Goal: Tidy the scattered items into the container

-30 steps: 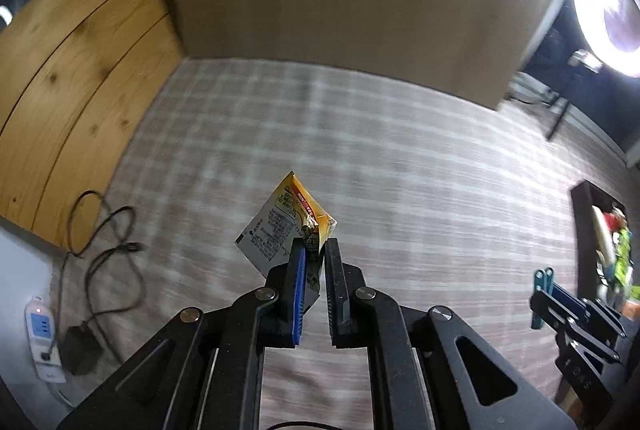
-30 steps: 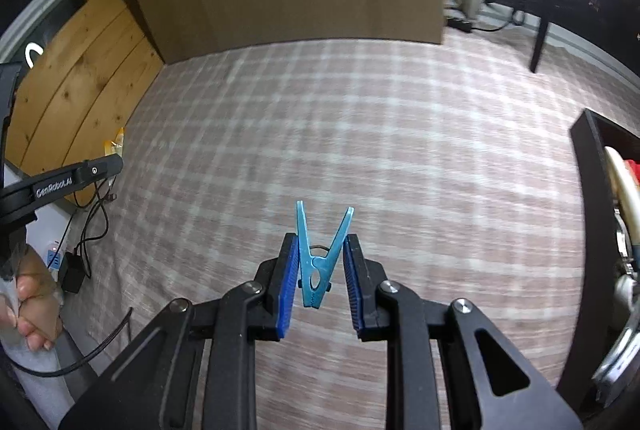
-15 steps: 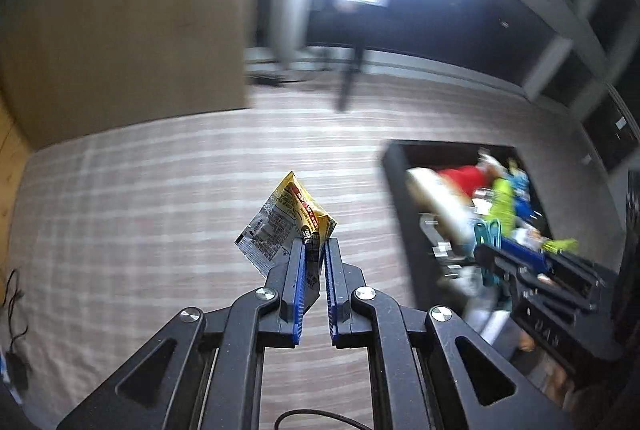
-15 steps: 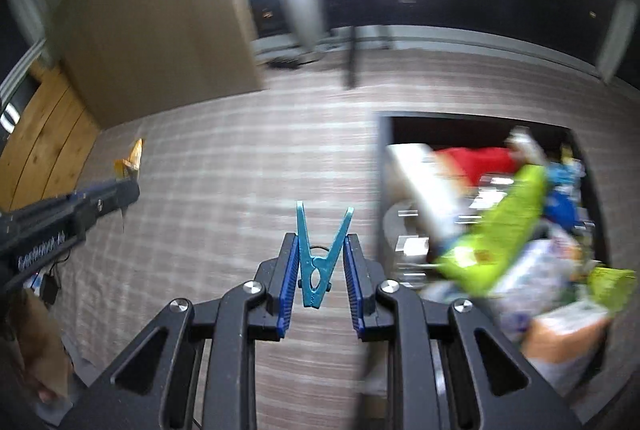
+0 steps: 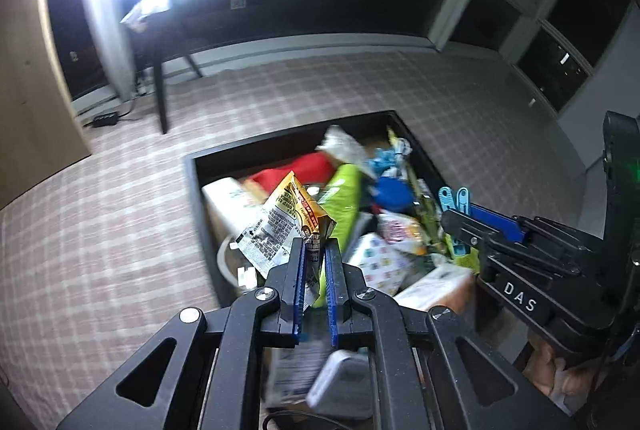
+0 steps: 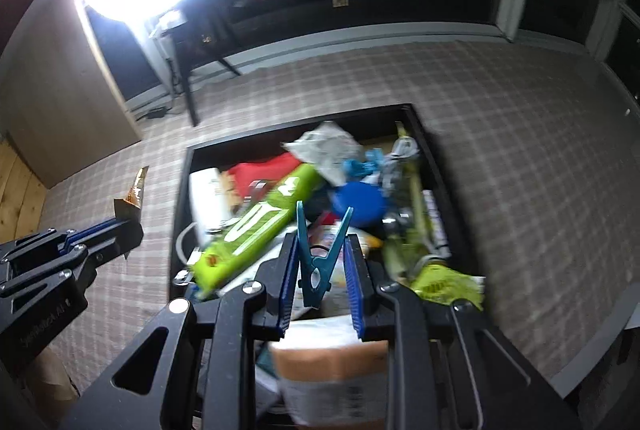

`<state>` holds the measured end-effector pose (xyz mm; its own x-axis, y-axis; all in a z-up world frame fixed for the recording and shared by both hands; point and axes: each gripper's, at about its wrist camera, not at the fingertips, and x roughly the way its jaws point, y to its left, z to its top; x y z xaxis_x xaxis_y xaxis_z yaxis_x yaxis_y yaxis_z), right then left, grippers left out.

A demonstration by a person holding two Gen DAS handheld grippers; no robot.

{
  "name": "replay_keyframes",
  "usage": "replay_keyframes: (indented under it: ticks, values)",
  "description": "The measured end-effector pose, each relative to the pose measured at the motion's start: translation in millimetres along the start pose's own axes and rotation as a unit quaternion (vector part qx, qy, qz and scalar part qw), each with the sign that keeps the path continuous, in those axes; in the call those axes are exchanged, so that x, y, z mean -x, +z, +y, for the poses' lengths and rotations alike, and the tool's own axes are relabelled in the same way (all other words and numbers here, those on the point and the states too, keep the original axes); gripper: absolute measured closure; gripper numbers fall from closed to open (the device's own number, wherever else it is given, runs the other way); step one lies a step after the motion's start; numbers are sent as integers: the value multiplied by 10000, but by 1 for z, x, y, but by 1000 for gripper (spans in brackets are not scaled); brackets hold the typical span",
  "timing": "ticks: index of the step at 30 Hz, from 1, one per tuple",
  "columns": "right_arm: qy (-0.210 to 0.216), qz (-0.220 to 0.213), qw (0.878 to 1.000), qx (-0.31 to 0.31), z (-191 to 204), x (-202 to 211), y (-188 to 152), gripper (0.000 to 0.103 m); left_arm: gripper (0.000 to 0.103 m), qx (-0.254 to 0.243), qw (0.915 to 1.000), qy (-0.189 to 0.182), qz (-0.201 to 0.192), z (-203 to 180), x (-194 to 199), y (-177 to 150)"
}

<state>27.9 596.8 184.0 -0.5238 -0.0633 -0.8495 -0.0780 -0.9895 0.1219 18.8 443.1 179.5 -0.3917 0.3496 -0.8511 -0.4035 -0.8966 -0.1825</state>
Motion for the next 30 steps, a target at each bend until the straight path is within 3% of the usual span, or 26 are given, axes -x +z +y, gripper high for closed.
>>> replay_keyframes:
  ticks: [4, 6, 7, 8, 16, 30]
  values:
    - [31, 25, 10000, -38, -18, 3, 1, 80, 89, -131, 9998, -173, -43, -17, -5, 5]
    - [45, 44, 9999, -106, -23, 4, 2, 70, 30, -129, 9997, -184, 20, -19, -9, 6]
    - [54, 28, 9999, -159, -25, 5, 3, 57, 24, -110, 9998, -185, -45, -19, -8, 7]
    - [97, -14, 9997, -204, -28, 8, 3, 52, 26, -89, 9998, -128, -111, -18, -7, 7]
    - [174, -123, 9996, -171, -20, 12, 3, 52, 27, 188, 9997, 108, -87, 5, -4, 4]
    - [196, -209, 9995, 119, 49, 13, -8, 52, 26, 511, 9967, 579, -256, 60, 31, -23]
